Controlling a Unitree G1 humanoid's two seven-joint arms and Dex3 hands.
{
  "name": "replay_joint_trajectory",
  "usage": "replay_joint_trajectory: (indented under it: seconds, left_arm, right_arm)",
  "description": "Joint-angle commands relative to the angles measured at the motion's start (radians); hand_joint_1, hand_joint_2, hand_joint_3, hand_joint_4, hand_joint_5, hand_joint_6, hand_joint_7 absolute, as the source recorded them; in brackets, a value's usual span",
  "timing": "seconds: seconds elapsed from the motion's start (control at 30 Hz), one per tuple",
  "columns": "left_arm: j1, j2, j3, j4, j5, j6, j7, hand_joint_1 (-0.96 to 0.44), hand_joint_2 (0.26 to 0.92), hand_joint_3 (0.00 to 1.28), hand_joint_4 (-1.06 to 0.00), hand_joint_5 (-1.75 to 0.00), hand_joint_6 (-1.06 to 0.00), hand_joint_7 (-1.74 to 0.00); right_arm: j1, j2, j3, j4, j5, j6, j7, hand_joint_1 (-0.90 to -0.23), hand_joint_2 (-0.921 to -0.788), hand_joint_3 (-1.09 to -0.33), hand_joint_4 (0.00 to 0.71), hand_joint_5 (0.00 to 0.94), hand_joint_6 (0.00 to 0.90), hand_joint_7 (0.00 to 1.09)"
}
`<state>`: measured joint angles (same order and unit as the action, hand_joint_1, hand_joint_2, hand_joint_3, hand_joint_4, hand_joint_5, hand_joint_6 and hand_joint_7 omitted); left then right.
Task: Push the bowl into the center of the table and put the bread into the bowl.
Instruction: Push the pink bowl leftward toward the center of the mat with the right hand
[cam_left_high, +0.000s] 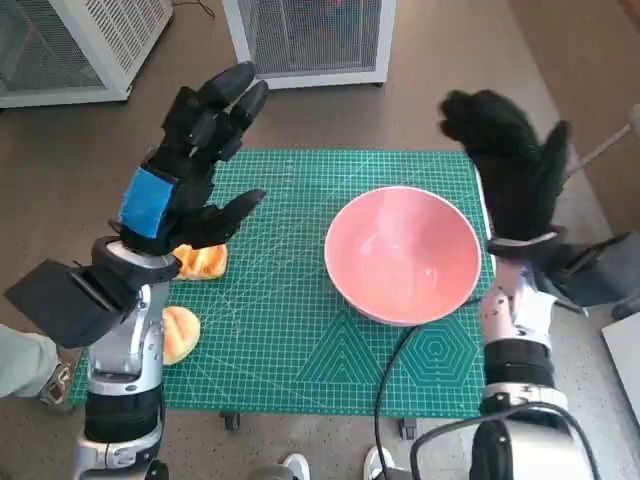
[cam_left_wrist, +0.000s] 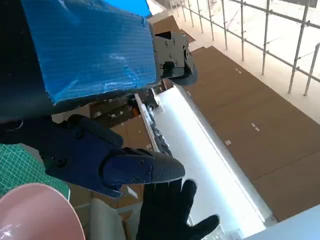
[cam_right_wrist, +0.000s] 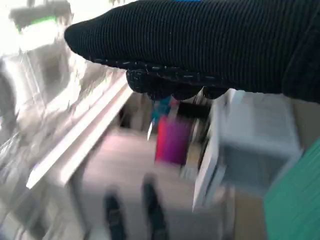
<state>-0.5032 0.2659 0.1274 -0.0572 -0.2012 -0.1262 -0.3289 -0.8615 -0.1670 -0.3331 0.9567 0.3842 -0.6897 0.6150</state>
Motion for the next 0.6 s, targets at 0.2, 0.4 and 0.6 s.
replay_joint_trajectory:
  seconds: [0.2, 0.4, 0.6]
  left_arm:
    - [0.022, -0.002, 0.0, -0.023, -0.012, 0.005, 0.0, -0.58, 0.921, 0.32, -0.22, 0.0, 0.0, -0.57]
    - [0.031, 0.002, -0.001, -0.027, -0.003, 0.001, 0.002, -0.58, 0.921, 0.32, -0.22, 0.0, 0.0, -0.56]
    - [0.038, 0.004, -0.003, -0.035, -0.002, 0.005, 0.001, -0.59, 0.921, 0.32, -0.22, 0.0, 0.0, -0.55]
  right_arm:
    - [-0.018, -0.077, -0.051, 0.216, -0.052, -0.01, -0.179, -0.411, -0.921, -0.45, 0.39, 0.0, 0.549, 0.0]
    - [-0.001, -0.093, -0.054, 0.299, -0.085, 0.012, -0.255, -0.408, -0.921, -0.482, 0.389, 0.001, 0.551, 0.0]
    - [0.033, -0.095, -0.035, 0.341, -0.139, 0.049, -0.321, -0.388, -0.921, -0.539, 0.391, 0.002, 0.562, 0.01]
